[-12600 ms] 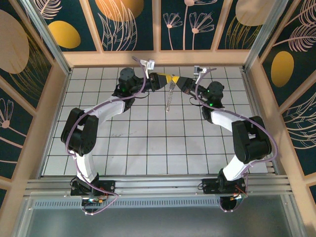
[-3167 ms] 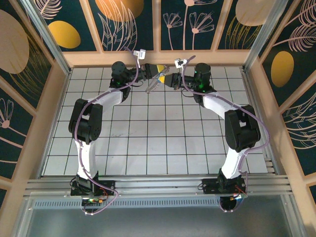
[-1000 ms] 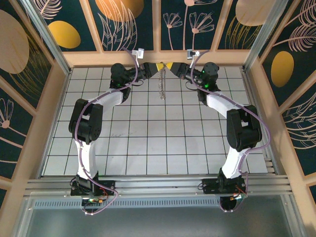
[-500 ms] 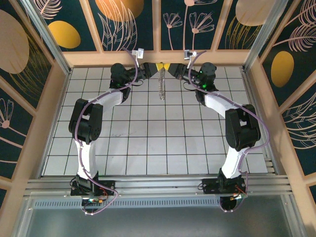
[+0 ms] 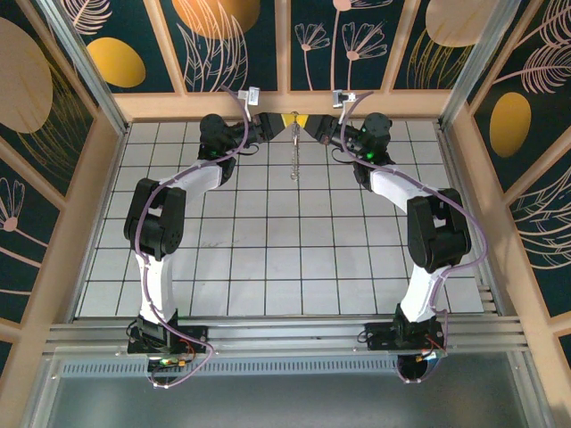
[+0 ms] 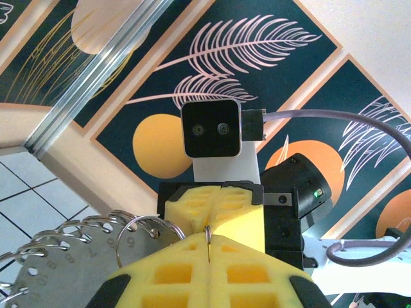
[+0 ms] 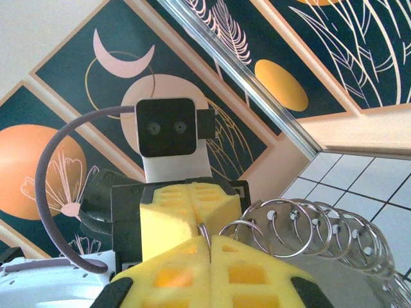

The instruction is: Put the keys on the keyring

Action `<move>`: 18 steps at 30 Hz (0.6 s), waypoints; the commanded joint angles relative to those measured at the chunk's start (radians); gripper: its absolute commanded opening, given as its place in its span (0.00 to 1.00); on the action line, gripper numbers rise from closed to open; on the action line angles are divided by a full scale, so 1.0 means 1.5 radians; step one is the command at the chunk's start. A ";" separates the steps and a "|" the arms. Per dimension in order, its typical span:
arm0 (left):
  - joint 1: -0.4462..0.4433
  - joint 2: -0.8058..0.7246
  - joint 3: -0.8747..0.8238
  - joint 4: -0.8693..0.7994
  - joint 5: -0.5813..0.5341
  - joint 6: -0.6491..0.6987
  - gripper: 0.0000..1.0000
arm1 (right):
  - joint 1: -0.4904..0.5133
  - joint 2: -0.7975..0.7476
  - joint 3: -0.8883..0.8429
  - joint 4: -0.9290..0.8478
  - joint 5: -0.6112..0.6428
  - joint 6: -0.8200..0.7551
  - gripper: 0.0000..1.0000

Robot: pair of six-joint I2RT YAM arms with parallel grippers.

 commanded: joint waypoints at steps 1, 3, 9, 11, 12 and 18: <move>-0.002 -0.029 0.006 0.055 0.002 0.000 0.00 | -0.002 0.002 0.007 0.032 -0.011 0.018 0.00; -0.002 -0.031 0.005 0.055 0.001 -0.001 0.00 | 0.001 0.004 0.002 0.044 -0.017 0.026 0.06; -0.002 -0.031 0.005 0.055 -0.002 -0.001 0.00 | 0.010 -0.002 -0.026 0.058 -0.012 0.030 0.11; -0.002 -0.032 0.005 0.055 -0.004 -0.001 0.00 | 0.010 -0.004 -0.033 0.063 -0.012 0.032 0.06; -0.002 -0.031 0.005 0.055 -0.005 -0.001 0.00 | 0.010 -0.004 -0.037 0.064 -0.010 0.033 0.02; -0.003 -0.029 0.005 0.055 -0.006 -0.004 0.00 | 0.004 0.000 -0.039 0.064 -0.011 0.032 0.00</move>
